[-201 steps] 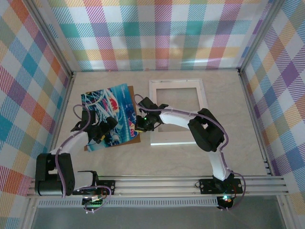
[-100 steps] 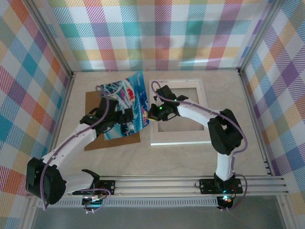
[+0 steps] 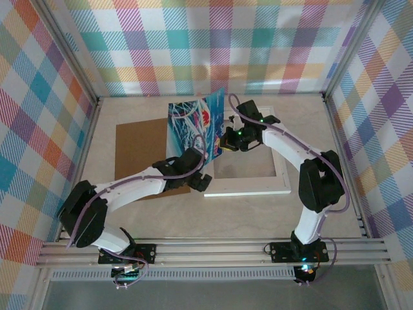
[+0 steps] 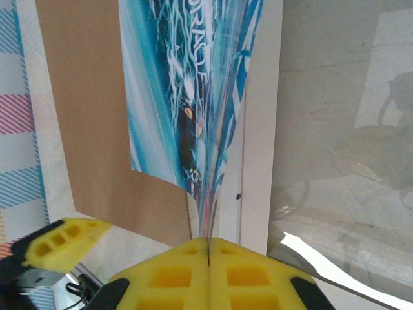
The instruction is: Put the photo into the frame
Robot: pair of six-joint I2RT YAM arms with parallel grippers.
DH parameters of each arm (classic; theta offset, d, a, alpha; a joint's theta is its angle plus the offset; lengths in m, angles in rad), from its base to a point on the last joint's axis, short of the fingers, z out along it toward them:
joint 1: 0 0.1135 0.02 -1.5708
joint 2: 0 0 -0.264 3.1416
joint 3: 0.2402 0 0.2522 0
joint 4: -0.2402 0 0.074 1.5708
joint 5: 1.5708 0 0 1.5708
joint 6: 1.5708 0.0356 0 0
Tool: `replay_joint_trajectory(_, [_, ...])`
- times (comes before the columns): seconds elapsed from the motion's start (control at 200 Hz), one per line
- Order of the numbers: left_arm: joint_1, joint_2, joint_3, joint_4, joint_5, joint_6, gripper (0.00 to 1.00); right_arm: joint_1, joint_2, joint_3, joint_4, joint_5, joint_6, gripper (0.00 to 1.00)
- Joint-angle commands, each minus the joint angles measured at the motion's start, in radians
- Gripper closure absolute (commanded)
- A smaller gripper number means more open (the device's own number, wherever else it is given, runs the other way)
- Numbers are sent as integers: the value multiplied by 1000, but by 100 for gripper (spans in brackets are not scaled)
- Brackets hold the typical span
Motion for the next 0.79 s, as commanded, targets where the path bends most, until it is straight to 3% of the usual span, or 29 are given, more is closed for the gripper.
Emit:
replay_joint_trajectory(0.0, [-31,42,43,55,-53,85,0,-6,28,29,-16,-67,-20,92])
replay_joint_trajectory(0.25, [-40,172,121,153,-289,135,4,-9,31,7,12,-106,3,92])
replay_joint_trajectory(0.35, [-40,209,137,175,-295,148,7,-10,39,5,16,-117,5,92])
replay_joint_trajectory(0.48, [-40,231,153,159,-321,152,20,-10,40,6,14,-110,2,92])
replay_joint_trajectory(0.635, [-41,209,138,160,-285,151,28,-11,51,12,19,-100,5,91])
replay_joint_trajectory(0.79, [-41,204,113,174,-215,154,50,-12,64,24,27,-96,15,91])
